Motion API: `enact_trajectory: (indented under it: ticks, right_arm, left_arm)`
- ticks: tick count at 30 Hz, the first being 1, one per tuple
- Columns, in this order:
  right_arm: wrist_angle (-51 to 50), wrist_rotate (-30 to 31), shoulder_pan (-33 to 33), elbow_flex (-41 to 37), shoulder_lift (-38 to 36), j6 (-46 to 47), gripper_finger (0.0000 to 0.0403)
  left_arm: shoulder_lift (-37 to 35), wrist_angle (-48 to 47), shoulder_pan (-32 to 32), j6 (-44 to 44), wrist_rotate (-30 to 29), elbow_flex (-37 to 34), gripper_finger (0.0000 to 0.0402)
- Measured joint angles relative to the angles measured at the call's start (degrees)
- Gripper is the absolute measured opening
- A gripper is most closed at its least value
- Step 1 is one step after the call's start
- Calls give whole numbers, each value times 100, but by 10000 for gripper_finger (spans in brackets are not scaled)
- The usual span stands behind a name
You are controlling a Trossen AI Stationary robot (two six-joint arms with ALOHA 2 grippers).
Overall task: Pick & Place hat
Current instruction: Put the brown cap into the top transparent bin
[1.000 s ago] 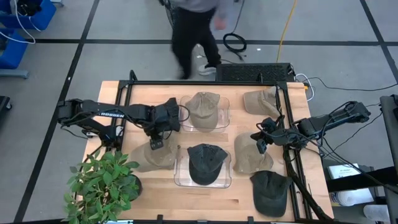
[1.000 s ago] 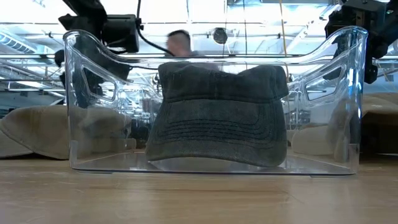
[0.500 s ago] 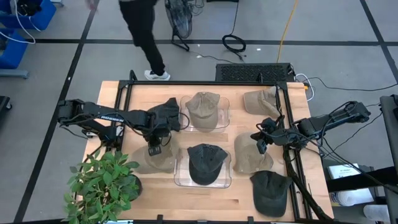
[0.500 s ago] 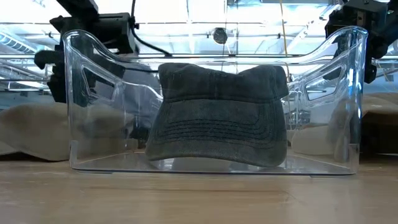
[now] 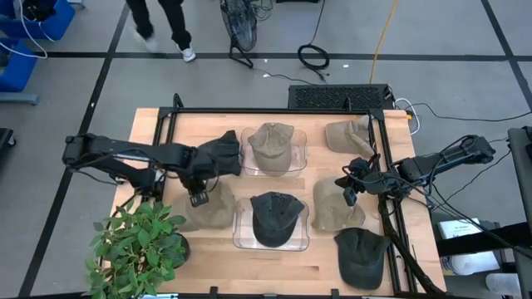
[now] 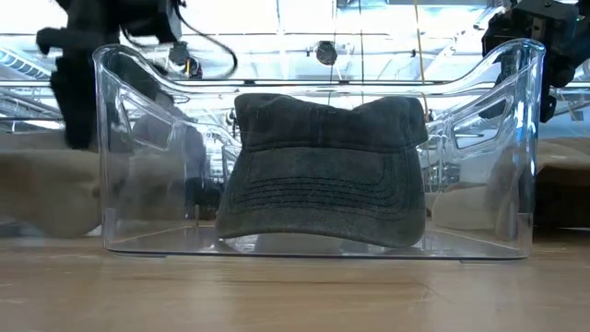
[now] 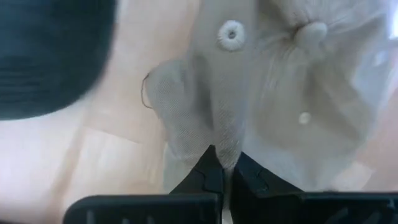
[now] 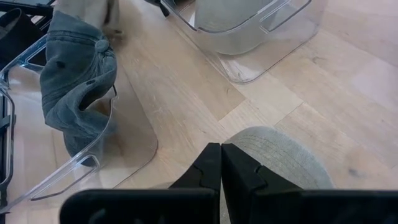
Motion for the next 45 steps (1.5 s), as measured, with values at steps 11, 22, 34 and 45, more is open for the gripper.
enact_trajectory:
  ticks: [11,22,34,45]
  right_arm:
    - [2,160,-2,0,-2,-134,1]
    - [2,158,-4,0,-1,-157,1]
    - [12,161,-4,0,-1,-121,1]
    - [305,153,-4,2,31,-156,1]
  left_arm:
    - [-842,-1058,7,-814,-1340,1603,4]
    - [-625,-97,121,-847,-2439,2657,5]
    - [591,3931,427,-13,-2423,2659,6]
    - [2000,6017,533,-628,-2719,2657,4]
